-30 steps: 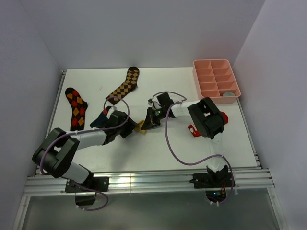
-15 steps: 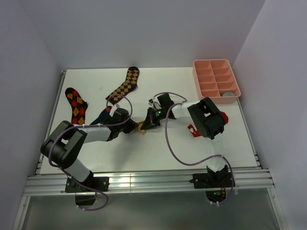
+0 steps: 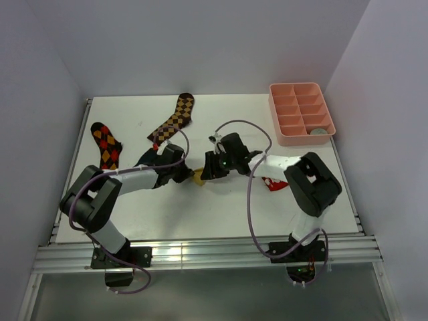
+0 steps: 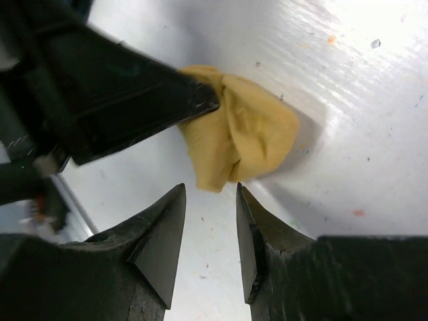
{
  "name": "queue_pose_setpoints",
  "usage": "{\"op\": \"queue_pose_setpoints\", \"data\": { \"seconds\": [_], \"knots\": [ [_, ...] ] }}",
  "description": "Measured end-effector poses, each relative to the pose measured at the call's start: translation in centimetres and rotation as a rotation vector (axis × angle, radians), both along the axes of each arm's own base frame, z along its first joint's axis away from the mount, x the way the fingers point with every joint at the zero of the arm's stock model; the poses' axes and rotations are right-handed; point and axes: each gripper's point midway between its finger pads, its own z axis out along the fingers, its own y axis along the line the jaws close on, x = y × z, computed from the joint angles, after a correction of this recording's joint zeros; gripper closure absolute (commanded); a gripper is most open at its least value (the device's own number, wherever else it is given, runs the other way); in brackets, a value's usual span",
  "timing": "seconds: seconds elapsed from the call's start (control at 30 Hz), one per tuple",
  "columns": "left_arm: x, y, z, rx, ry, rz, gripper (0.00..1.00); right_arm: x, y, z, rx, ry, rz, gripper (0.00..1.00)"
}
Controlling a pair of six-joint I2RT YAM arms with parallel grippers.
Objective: Roll the socks
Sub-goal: Roll the sock at the center of the board.
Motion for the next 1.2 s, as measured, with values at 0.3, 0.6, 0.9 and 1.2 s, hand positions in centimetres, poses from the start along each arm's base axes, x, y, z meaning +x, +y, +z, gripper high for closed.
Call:
{"op": "queue_pose_setpoints", "data": {
  "seconds": [0.3, 0.6, 0.9, 1.2],
  "knots": [
    [0.0, 0.0, 0.0, 0.051, 0.031, -0.032, 1.00, -1.4, 1.3, 1.7, -0.139, -0.433, 0.064, 0.57],
    [-0.1, 0.0, -0.2, 0.064, 0.049, -0.046, 1.00, -0.9, 2.3, 1.5, -0.257, -0.666, 0.058, 0.56],
    [-0.2, -0.2, -0.1, 0.067, 0.052, -0.068, 1.00, -1.3, 2.6, -0.8, -0.360, -0.723, 0.090, 0.55],
    [0.0, -0.3, -0.2, 0.066, 0.058, -0.076, 1.00, -0.6, 2.8, -2.6, -0.442, -0.744, 0.101, 0.55]
  ]
}}
